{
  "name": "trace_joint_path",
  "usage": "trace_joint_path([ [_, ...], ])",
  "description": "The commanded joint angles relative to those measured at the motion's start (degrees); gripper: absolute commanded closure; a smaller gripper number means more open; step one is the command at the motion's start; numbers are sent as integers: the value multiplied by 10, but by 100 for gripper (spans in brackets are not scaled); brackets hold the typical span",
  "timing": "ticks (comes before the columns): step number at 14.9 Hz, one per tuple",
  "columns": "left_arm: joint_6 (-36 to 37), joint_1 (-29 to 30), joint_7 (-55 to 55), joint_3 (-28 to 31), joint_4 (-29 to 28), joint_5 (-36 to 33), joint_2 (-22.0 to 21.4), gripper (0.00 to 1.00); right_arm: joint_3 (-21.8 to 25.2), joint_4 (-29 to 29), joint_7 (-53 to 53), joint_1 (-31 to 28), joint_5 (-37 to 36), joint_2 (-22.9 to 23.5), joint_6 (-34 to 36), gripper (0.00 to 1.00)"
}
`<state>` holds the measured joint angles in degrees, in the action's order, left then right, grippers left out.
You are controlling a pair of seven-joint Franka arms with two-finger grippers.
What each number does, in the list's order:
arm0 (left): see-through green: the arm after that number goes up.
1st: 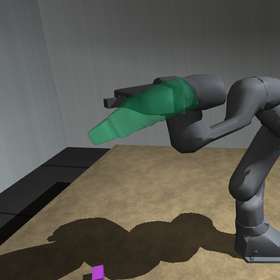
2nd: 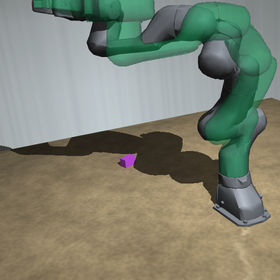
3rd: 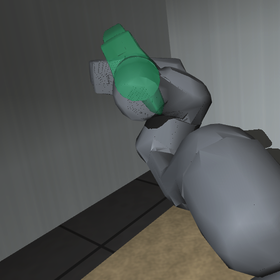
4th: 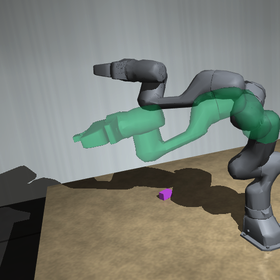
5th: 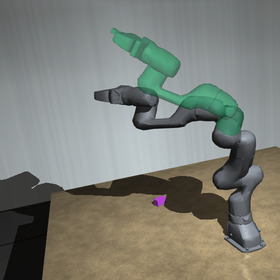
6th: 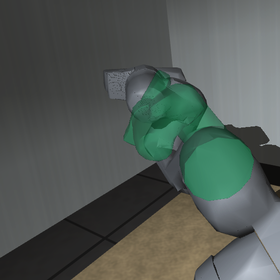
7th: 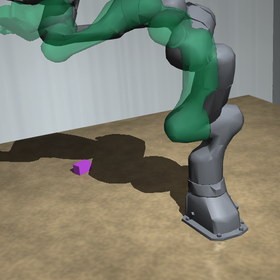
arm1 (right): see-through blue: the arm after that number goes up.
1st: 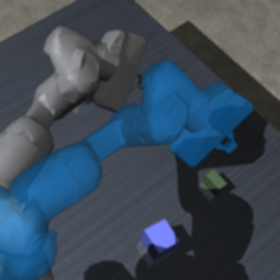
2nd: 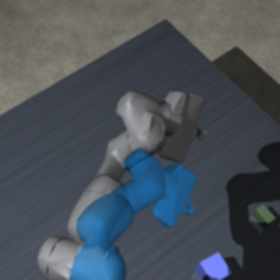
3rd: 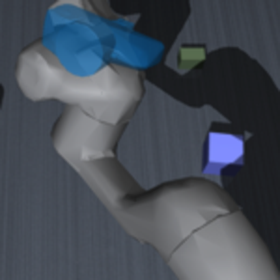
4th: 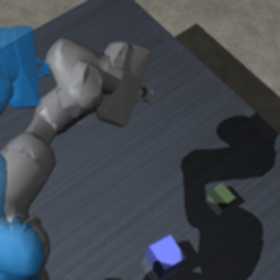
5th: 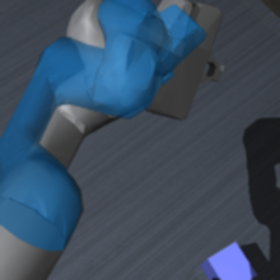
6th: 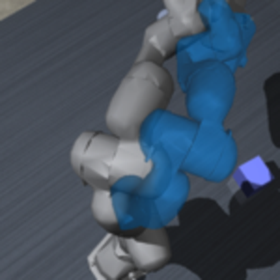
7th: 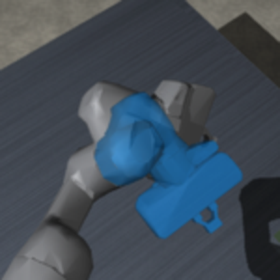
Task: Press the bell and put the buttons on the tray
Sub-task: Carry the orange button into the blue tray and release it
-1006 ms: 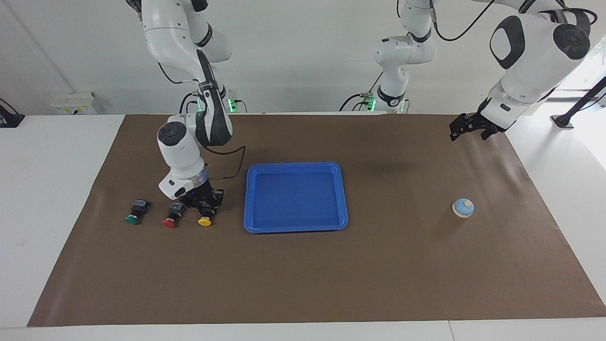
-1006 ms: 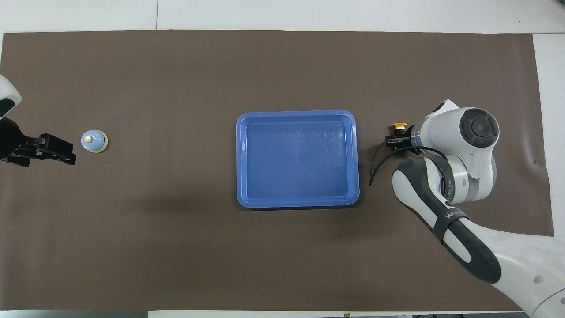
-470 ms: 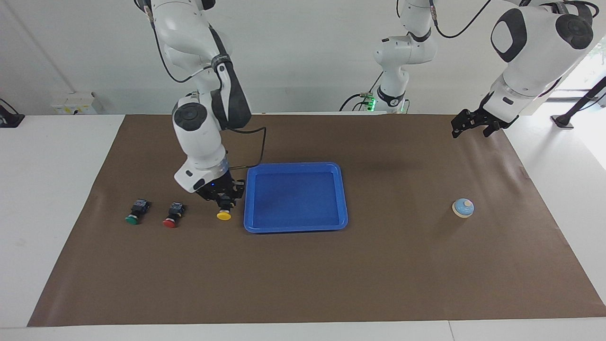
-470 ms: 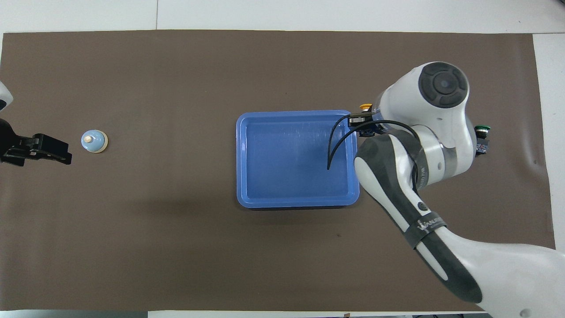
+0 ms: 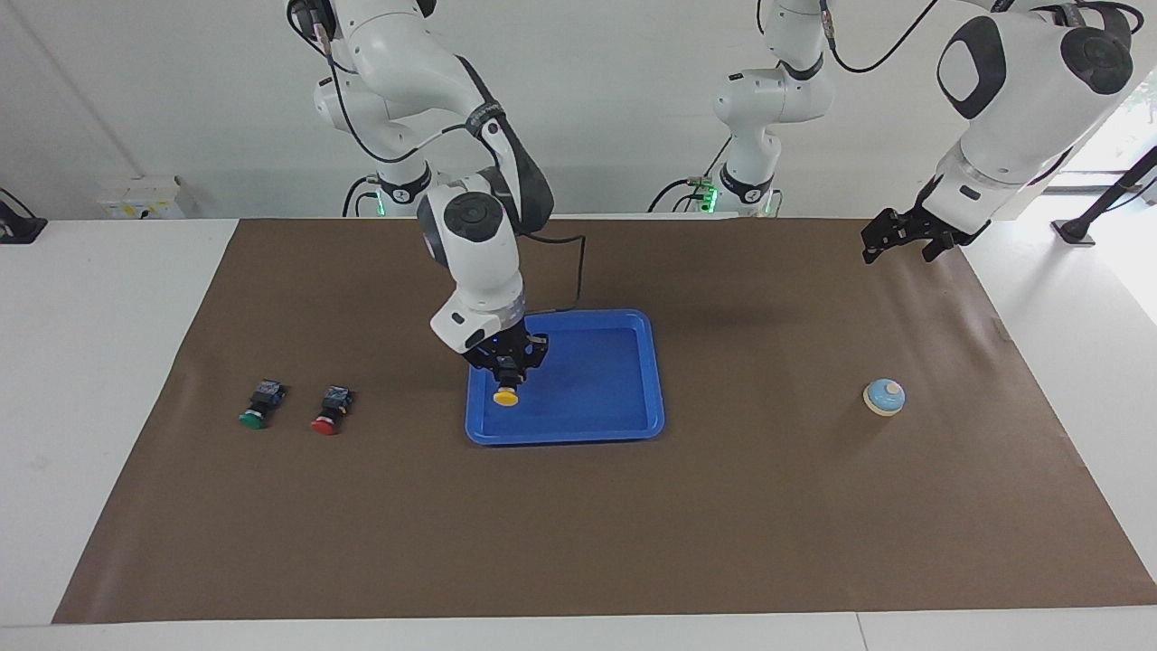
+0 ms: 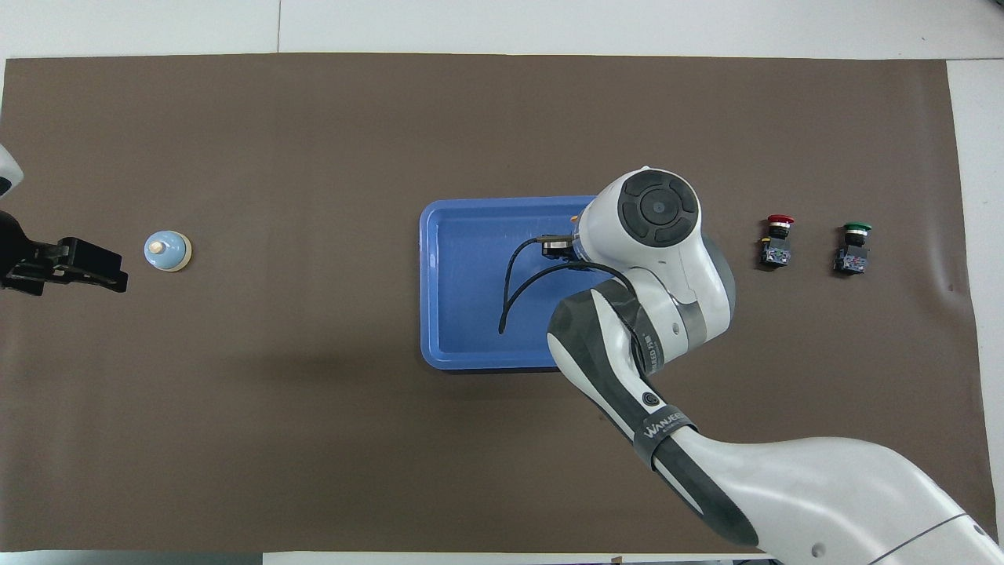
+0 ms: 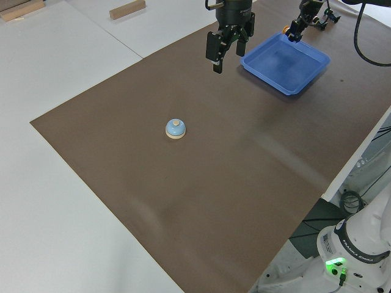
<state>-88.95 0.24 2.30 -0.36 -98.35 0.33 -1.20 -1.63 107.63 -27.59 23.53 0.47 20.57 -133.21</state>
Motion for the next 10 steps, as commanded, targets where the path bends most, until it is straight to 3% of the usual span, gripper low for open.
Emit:
trace_joint_path([
  [1,-6,-2,-4,4,-8,8,-9,0,1,30,-24,-1,6,-4,-32,100],
  [6,-6,-3,-4,4,-8,8,-9,0,1,59,-37,9,7,-4,-66,100],
  [7,-6,-2,-4,4,-8,8,-9,0,1,58,-44,6,7,-4,-64,69],
  [8,-6,-2,-4,4,-8,8,-9,0,1,55,-55,3,7,-4,-60,12],
  [10,-7,-3,-4,4,-8,8,-9,0,1,43,-69,-5,8,-11,-24,0],
])
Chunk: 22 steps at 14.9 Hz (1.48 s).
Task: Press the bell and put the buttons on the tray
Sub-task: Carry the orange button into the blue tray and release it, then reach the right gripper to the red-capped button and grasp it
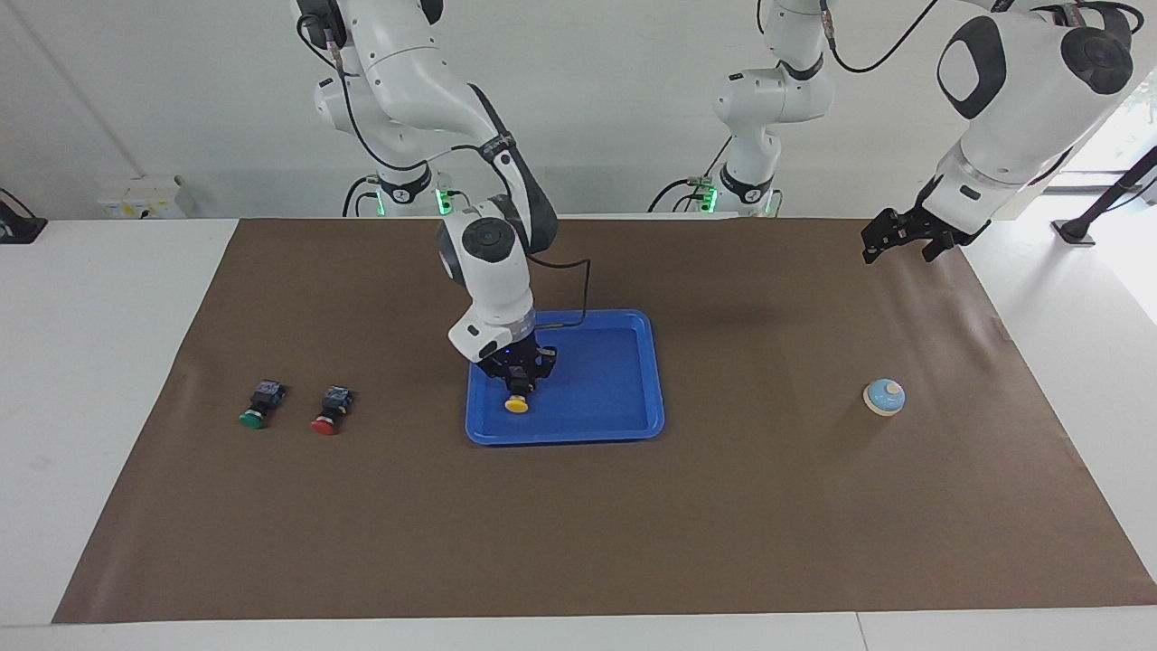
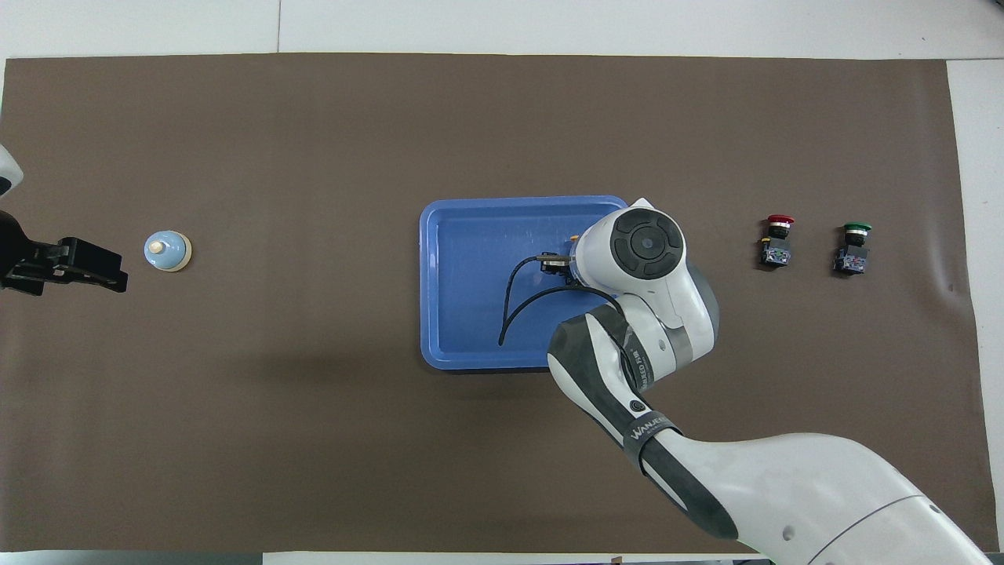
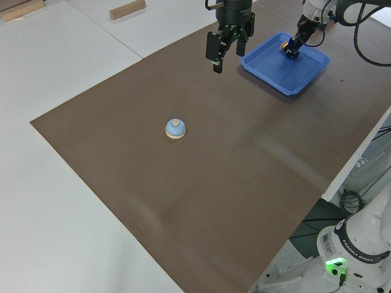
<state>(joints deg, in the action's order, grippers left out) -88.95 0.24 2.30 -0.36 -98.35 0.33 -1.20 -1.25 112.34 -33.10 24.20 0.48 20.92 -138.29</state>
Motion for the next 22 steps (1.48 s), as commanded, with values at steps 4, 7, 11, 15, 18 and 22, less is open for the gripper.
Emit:
trace_joint_path([
  [4,-6,-2,-4,4,-8,8,-9,0,0,-129,14,-64,7,-27,212,0],
  [7,-6,-2,-4,4,-8,8,-9,0,4,-138,135,-128,-3,-46,239,0],
  [11,-6,-2,-4,4,-8,8,-9,0,4,-115,249,-222,-4,-50,218,0],
  [15,-6,-2,-4,4,-8,8,-9,0,4,-2,304,-282,-4,-76,90,0],
  [18,-6,-2,-4,4,-8,8,-9,0,3,50,305,-287,-3,-76,20,0],
  [22,-6,-2,-4,4,-8,8,-9,0,3,108,315,-291,-1,-69,-57,0],
])
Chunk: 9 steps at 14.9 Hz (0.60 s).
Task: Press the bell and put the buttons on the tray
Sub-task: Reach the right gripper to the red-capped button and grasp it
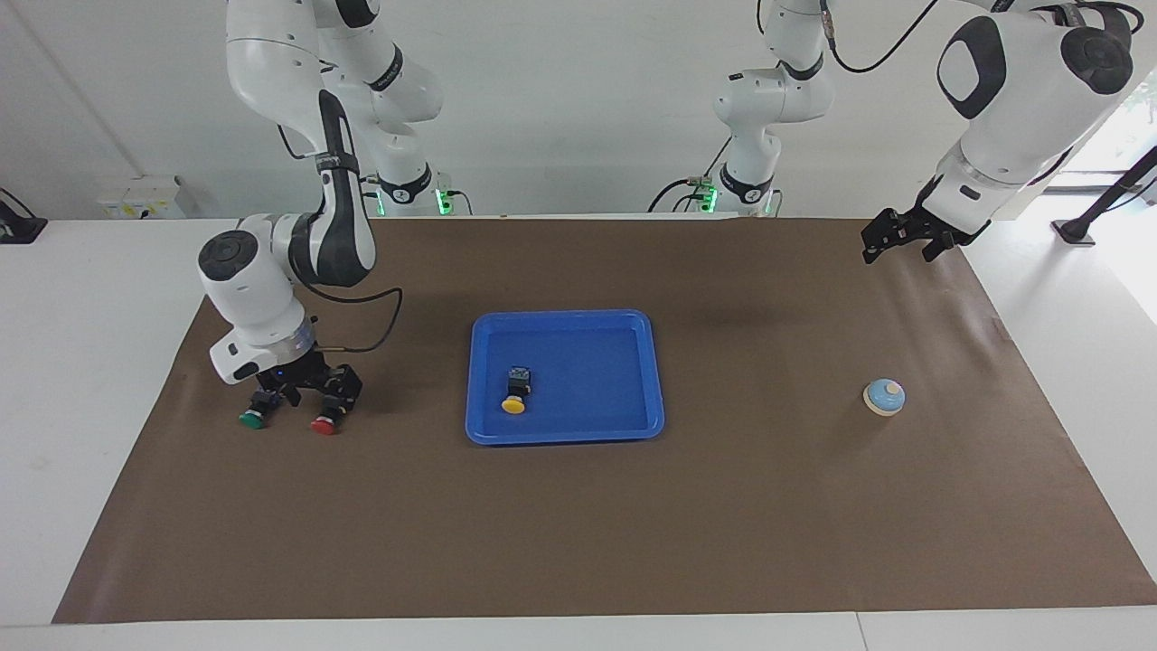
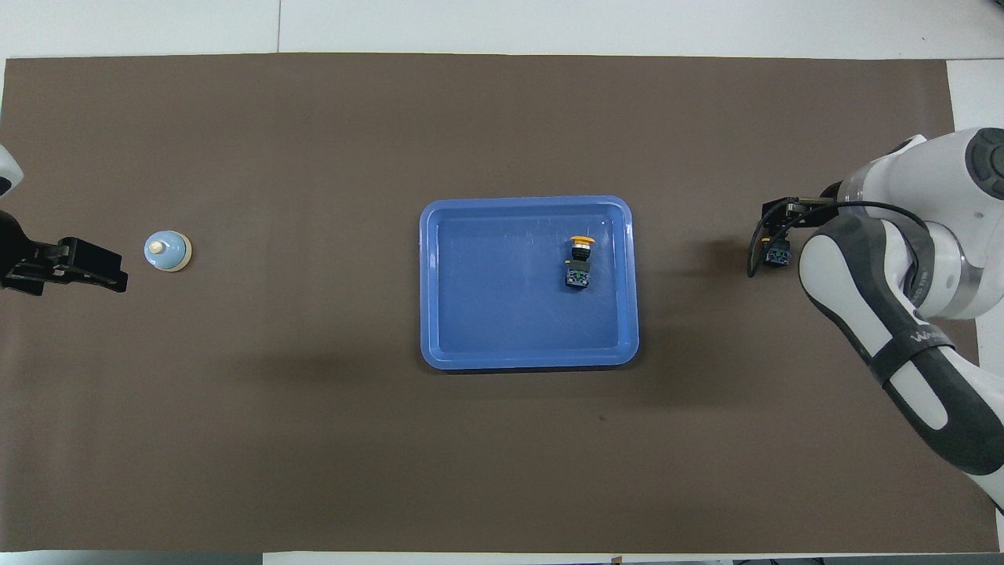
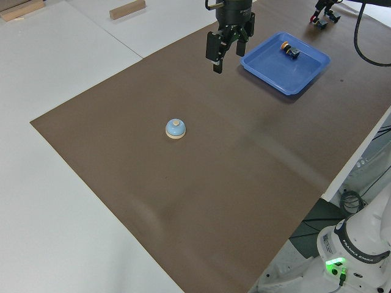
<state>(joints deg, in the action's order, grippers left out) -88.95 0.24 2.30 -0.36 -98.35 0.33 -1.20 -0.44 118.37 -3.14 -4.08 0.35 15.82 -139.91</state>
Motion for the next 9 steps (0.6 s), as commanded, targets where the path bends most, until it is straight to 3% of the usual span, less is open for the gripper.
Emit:
trace_joint_path([
  [1,-6,-2,-4,4,-8,8,-9,0,-6,56,16,-14,0,-17,-56,0],
  [2,-6,-2,-4,4,-8,8,-9,0,-6,57,16,-15,1,-14,-60,0],
  [3,-6,-2,-4,4,-8,8,-9,0,-7,57,16,-14,3,-13,-60,10],
  [6,-6,-2,-4,4,-8,8,-9,0,-8,55,18,-10,7,-13,-52,89],
  [7,-6,-2,-4,4,-8,8,-9,0,-9,53,16,-8,7,-14,-46,100],
  [9,-6,-2,-4,4,-8,8,-9,0,-11,39,14,-6,8,-17,-22,100],
])
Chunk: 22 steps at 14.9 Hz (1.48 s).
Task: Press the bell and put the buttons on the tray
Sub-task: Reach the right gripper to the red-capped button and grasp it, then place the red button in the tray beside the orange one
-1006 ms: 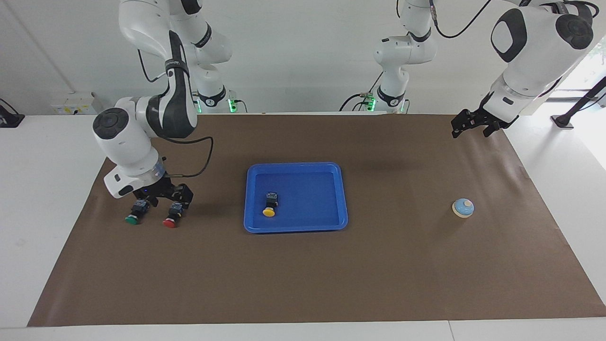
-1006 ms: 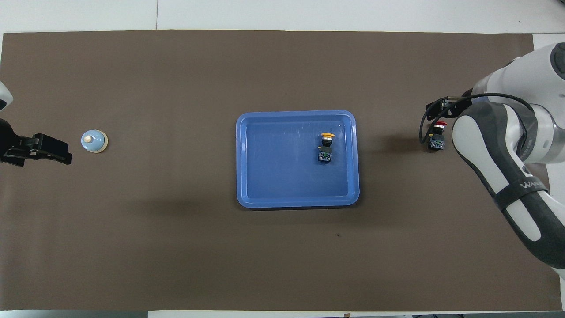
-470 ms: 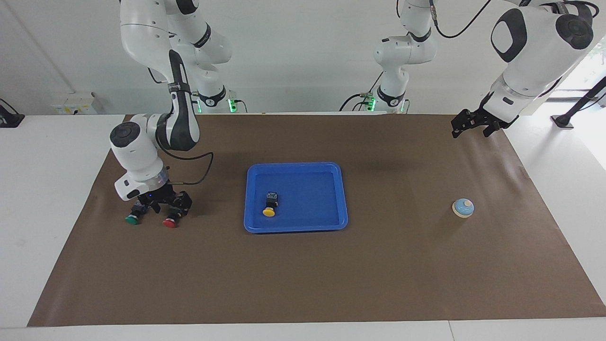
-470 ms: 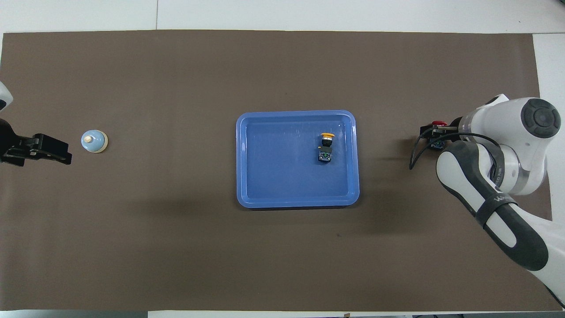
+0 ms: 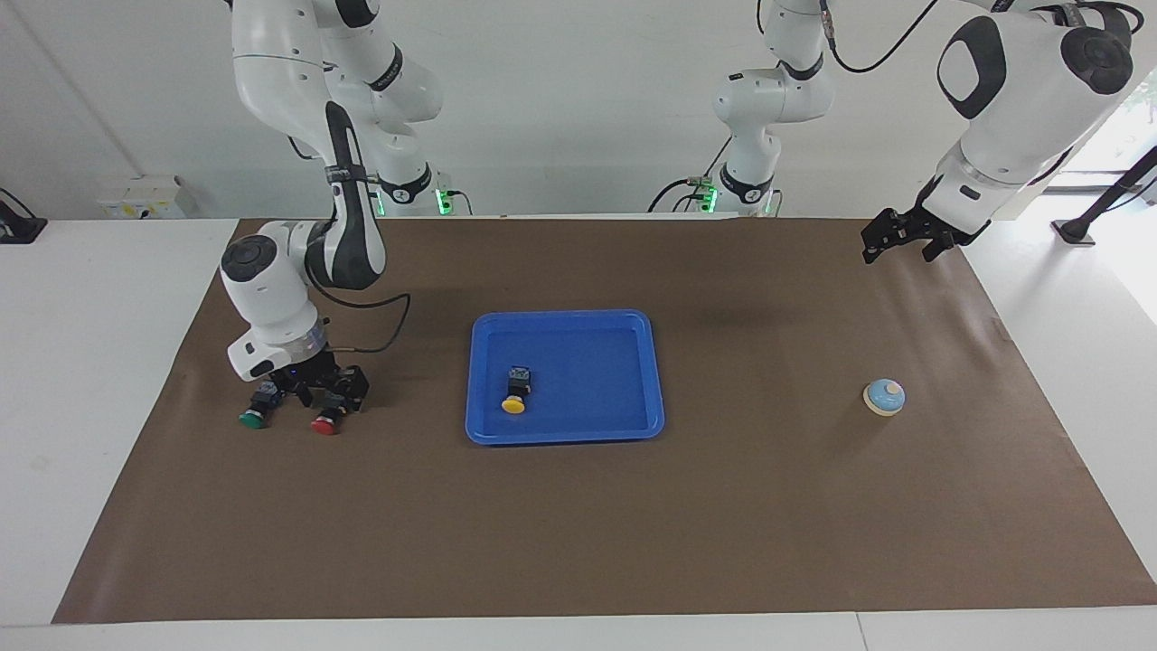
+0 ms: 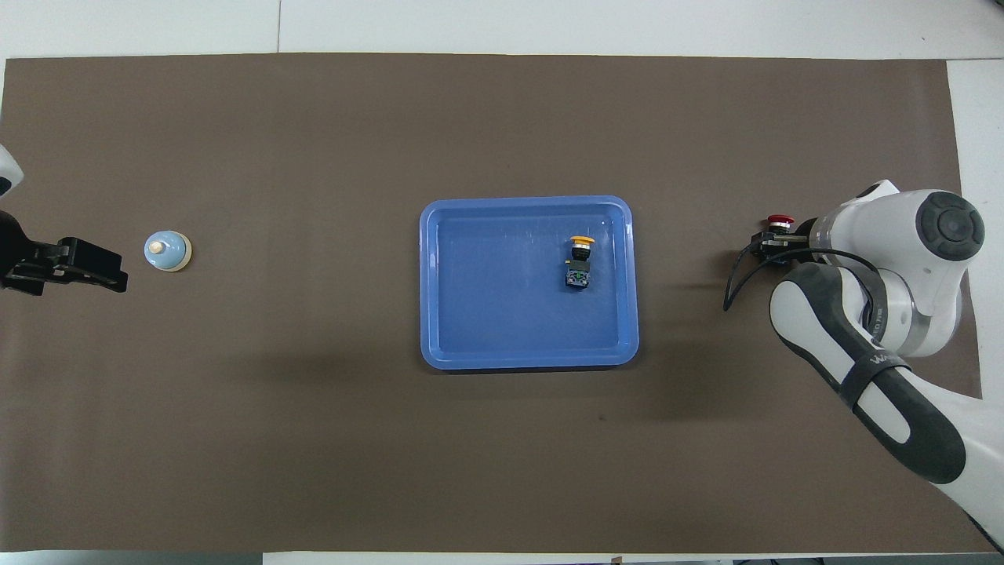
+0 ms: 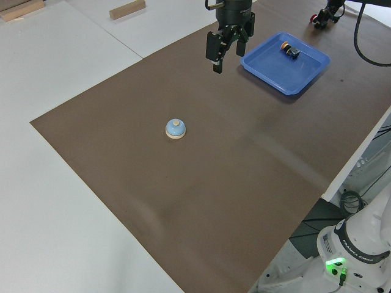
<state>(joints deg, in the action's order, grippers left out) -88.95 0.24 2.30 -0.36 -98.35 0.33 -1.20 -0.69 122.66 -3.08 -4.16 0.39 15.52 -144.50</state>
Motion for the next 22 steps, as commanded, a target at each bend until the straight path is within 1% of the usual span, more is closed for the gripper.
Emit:
trace_joint_path([
  [1,-6,-2,-4,4,-8,8,-9,0,-10,-21,12,-3,8,-15,49,100],
  [2,-6,-2,-4,4,-8,8,-9,0,-19,-44,11,3,8,-16,78,100],
  [4,-6,-2,-4,4,-8,8,-9,0,-22,-101,1,25,8,-14,141,100],
  [6,-6,-2,-4,4,-8,8,-9,0,-22,-153,-31,63,8,-10,193,100],
  [8,-6,-2,-4,4,-8,8,-9,0,-22,-197,-78,102,8,3,228,100],
  [10,-6,-2,-4,4,-8,8,-9,0,-22,-215,-113,148,9,6,240,100],
  [12,-6,-2,-4,4,-8,8,-9,0,-22,-216,-199,207,8,7,232,100],
  [14,-6,-2,-4,4,-8,8,-9,0,-22,-222,-265,263,8,20,227,100],
  [18,-6,-2,-4,4,-8,8,-9,0,-22,-225,-322,312,7,57,180,100],
  [19,-6,-2,-4,4,-8,8,-9,0,-22,-220,-334,333,7,70,159,100],
  [20,-6,-3,-4,4,-8,8,-9,0,-22,-213,-350,342,7,83,134,100],
  [22,-6,-2,-4,4,-8,8,-9,0,-21,-192,-359,350,6,95,86,100],
])
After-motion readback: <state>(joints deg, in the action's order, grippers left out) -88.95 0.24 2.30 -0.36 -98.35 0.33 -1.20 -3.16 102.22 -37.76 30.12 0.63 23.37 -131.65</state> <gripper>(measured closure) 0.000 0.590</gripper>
